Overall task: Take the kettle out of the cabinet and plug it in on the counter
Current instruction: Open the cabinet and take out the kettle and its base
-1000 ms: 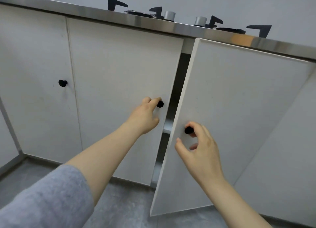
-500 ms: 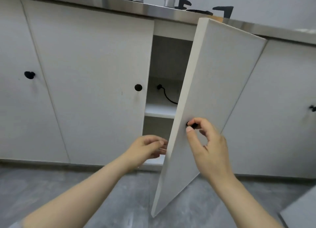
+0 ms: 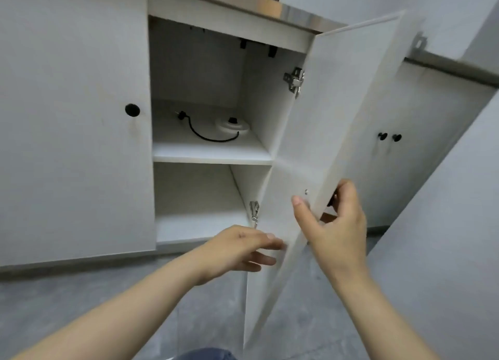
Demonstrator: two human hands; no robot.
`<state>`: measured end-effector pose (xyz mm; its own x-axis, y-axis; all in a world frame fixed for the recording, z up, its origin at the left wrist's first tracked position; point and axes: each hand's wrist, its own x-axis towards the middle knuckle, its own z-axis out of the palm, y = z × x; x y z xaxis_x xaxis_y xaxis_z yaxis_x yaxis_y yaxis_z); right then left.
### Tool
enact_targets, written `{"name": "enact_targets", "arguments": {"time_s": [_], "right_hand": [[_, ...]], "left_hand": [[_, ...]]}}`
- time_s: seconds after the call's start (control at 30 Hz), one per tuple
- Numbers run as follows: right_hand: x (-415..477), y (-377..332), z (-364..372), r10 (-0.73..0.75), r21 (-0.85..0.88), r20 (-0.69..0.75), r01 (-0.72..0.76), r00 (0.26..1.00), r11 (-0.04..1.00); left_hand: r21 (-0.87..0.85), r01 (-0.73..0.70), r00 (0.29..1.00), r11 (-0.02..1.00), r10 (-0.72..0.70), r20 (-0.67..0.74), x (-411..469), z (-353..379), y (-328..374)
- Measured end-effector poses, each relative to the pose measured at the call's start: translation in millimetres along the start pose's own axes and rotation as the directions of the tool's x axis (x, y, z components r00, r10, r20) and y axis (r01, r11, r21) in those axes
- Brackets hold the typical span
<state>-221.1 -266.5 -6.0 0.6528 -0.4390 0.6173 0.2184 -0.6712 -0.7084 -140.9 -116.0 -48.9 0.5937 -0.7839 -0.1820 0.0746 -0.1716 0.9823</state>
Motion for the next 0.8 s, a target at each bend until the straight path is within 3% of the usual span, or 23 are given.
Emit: {"name": "enact_targets", "arguments": {"time_s": [0.17, 0.47, 0.6, 0.7, 0.8], "right_hand": [[7.6, 21.0, -36.0, 0.034, -0.018, -0.103, -0.036, 0.994, 0.999], [-5.7, 56.4, -65.4, 0.055, -0.242, -0.211, -0.107, 0.976, 0.964], [-33.3, 54.0, -58.1, -0.062, -0.331, -0.366, -0.068, 0.928, 0.941], [-47.5, 51.7, -45.5, -0.175, -0.348, -0.279, 0.071, 0.944, 0.935], [-52.6, 49.8, -21.7, -0.172, -0.278, -0.1, 0.139, 0.98, 0.95]], "left_hand": [[0.027, -0.053, 0.998, 0.998, 0.052, 0.018, 22.3, 22.7, 12.3], [0.07, -0.095, 0.995, 0.993, 0.095, 0.006, 34.9, 26.9, 8.1], [0.127, -0.128, 0.988, 0.984, 0.137, -0.064, 32.2, 22.6, 6.3], [0.187, -0.159, 0.973, 0.969, 0.186, -0.136, 29.2, 22.5, 3.2], [0.219, -0.182, 0.951, 0.959, 0.228, -0.208, 15.0, 11.4, -2.4]]}}
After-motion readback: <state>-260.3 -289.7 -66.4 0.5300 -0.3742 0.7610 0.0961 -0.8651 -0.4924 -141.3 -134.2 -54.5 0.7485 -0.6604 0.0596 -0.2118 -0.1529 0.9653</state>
